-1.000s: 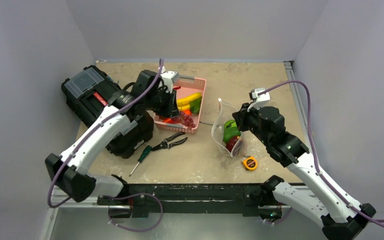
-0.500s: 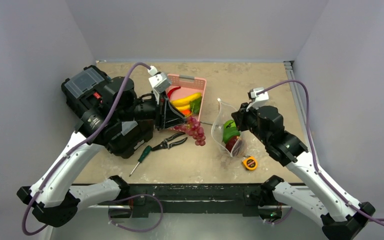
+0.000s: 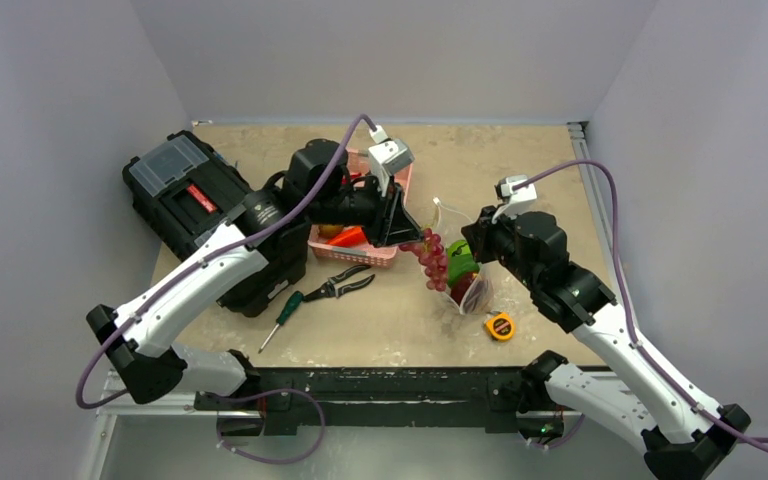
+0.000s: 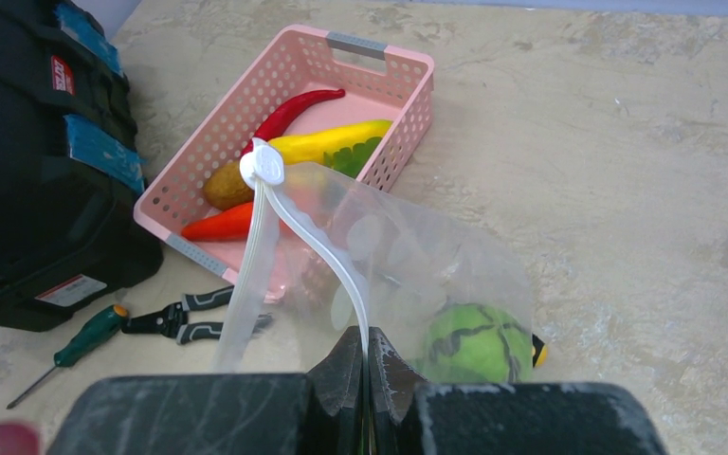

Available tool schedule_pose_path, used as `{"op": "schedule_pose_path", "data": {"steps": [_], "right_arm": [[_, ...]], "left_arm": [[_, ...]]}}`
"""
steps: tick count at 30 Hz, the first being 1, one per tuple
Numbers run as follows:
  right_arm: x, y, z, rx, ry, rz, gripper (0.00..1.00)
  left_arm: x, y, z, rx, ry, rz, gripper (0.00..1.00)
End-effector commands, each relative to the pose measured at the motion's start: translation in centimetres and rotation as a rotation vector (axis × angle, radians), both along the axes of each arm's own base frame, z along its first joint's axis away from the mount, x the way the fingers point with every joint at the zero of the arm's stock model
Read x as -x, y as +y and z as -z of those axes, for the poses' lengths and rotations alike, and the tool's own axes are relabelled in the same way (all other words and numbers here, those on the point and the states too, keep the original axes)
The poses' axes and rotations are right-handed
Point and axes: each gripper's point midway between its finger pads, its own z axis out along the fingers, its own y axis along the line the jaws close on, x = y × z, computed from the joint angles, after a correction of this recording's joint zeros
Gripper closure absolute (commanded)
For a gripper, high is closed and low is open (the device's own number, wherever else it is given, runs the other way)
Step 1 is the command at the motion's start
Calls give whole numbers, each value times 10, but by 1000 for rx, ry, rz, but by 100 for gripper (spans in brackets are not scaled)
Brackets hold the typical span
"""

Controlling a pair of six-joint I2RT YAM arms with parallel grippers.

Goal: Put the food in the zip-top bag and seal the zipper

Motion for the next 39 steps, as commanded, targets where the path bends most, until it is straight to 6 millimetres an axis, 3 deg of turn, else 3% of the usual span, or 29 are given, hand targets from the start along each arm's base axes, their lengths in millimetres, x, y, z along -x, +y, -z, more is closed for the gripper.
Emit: {"op": "schedule_pose_path", "data": {"steps": [1,5,10,17,22,27,32,39], "right_arm": [[0,3,-28,-58,-74,-11,100],[0,5,-30,-71,-77,-18,100],[-1,8,-29,-69,-69,-25,100],[4,24,-32,-135,-27,-86,100],[8,32,-38,-197,28,-94,100],[6,33,-35,-226,84,-57,100],[5,39,-33,-238,108,-71,100],[9,44,-50,-269,102,-103,100]], "left_arm": [[-38,-9,-21,50,-13,-188,100],[-53,-25,-6,62,42,-213,100],[-58,-40,-4,94,67,-215,100],[-74,-44,-12,145,-74,-337,100],[-86,-48,-4,183,-137,-417,100],[-92,-43,14,186,-191,-496,100],[-82,-34,26,178,-197,-486,100],[-78,-19,49,117,-222,-538,100]]}}
